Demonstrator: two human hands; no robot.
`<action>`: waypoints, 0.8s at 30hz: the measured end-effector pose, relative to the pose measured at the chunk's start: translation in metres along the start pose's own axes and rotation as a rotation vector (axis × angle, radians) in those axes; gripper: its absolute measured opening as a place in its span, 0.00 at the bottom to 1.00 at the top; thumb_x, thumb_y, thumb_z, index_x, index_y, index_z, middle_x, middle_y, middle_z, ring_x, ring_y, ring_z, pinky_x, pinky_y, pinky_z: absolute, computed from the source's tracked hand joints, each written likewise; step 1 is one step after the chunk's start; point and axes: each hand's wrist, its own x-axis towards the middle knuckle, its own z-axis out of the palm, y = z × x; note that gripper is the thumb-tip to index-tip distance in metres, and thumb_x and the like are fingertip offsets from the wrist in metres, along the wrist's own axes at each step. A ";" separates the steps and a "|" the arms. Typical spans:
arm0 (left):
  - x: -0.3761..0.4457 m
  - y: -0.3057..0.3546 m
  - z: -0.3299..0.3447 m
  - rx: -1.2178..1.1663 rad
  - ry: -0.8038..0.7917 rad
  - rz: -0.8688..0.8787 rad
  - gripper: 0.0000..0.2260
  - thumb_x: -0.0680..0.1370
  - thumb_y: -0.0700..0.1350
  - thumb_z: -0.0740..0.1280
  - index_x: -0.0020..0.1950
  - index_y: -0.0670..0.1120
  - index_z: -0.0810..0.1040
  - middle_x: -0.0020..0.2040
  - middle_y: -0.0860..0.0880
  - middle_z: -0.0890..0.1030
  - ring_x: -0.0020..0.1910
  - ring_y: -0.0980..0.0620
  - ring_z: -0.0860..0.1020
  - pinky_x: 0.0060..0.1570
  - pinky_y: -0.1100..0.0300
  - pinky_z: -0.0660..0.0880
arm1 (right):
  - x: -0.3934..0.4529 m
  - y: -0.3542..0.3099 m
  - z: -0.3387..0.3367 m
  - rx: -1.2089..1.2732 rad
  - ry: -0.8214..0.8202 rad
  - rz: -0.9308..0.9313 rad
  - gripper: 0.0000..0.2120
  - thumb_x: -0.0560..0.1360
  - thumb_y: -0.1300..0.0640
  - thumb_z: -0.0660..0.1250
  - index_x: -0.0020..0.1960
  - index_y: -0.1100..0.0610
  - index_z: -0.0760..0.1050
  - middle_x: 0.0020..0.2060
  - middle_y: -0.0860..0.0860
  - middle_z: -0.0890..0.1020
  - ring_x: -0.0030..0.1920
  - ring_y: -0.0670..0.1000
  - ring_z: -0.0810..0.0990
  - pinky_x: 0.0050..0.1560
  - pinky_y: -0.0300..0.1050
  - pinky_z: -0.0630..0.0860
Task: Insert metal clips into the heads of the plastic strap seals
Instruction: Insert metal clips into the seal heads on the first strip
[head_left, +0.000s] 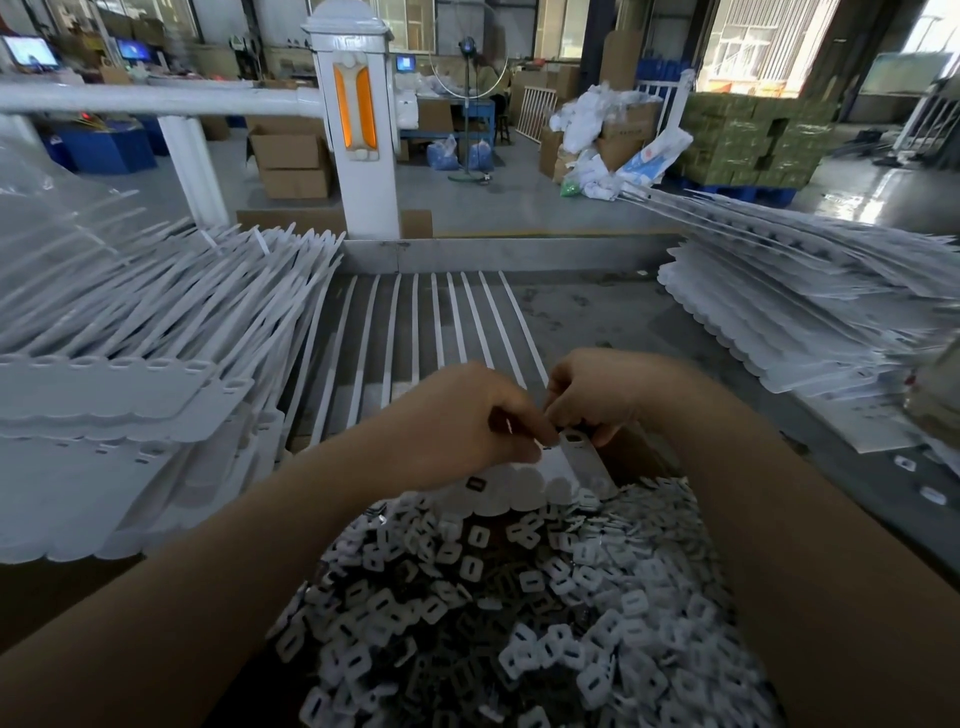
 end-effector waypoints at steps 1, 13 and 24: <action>0.000 0.004 0.002 -0.007 -0.019 0.028 0.08 0.75 0.45 0.73 0.51 0.56 0.85 0.43 0.61 0.80 0.42 0.65 0.78 0.38 0.75 0.71 | 0.000 0.000 0.000 -0.003 0.000 -0.003 0.08 0.77 0.60 0.67 0.55 0.62 0.78 0.47 0.56 0.79 0.43 0.52 0.79 0.30 0.38 0.77; -0.001 0.016 0.019 0.139 -0.036 0.127 0.08 0.75 0.52 0.72 0.52 0.53 0.84 0.39 0.66 0.72 0.40 0.71 0.73 0.41 0.79 0.66 | 0.002 0.003 -0.001 -0.006 0.003 -0.019 0.08 0.77 0.59 0.67 0.54 0.61 0.79 0.45 0.55 0.80 0.40 0.50 0.79 0.28 0.37 0.76; 0.000 -0.004 0.011 -0.172 0.162 -0.230 0.05 0.78 0.47 0.68 0.47 0.51 0.84 0.39 0.55 0.85 0.37 0.60 0.82 0.38 0.65 0.80 | -0.002 0.004 -0.004 0.072 0.098 -0.102 0.03 0.77 0.58 0.68 0.45 0.55 0.78 0.34 0.52 0.79 0.31 0.47 0.75 0.26 0.37 0.72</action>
